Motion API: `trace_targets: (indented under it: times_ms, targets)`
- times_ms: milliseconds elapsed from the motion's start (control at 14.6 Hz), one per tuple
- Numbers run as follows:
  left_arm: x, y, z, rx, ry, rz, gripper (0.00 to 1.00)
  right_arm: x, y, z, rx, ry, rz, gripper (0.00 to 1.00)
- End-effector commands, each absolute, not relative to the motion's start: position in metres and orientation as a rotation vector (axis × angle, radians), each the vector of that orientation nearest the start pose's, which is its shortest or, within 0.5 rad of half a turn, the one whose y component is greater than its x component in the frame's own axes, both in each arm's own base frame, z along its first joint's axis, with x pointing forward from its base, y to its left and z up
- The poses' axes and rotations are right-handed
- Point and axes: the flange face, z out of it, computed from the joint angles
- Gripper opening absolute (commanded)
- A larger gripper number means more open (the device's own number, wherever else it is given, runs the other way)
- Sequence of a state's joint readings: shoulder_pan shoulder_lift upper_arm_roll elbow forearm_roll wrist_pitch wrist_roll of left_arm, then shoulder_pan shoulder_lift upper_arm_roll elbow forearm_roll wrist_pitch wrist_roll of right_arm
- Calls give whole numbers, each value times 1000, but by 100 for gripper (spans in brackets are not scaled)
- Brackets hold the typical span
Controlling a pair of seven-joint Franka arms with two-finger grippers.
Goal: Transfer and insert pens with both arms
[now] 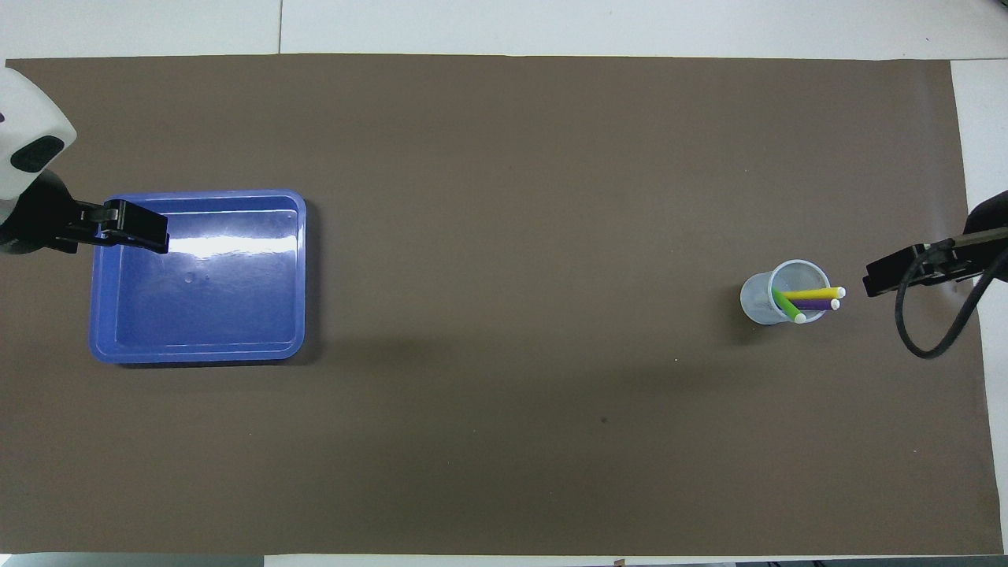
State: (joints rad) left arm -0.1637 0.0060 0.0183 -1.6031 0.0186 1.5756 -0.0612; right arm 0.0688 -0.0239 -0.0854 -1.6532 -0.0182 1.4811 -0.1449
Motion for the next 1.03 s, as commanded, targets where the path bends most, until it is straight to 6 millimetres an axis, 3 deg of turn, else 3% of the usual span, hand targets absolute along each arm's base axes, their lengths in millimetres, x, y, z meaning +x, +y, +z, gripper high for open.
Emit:
trace_targets:
  times_ms: [0,206,961]
  targets:
    - [546,-75,611,-3126,106,39,100,538,-15,594,-3129,-156,251,100]
    - [546,-74,612,-3127,106,34,100,538,-25,603,-3130,-127,229,100]
    - [546,-72,611,-3126,103,39,100,536,-27,610,-3131,-117,210,100]
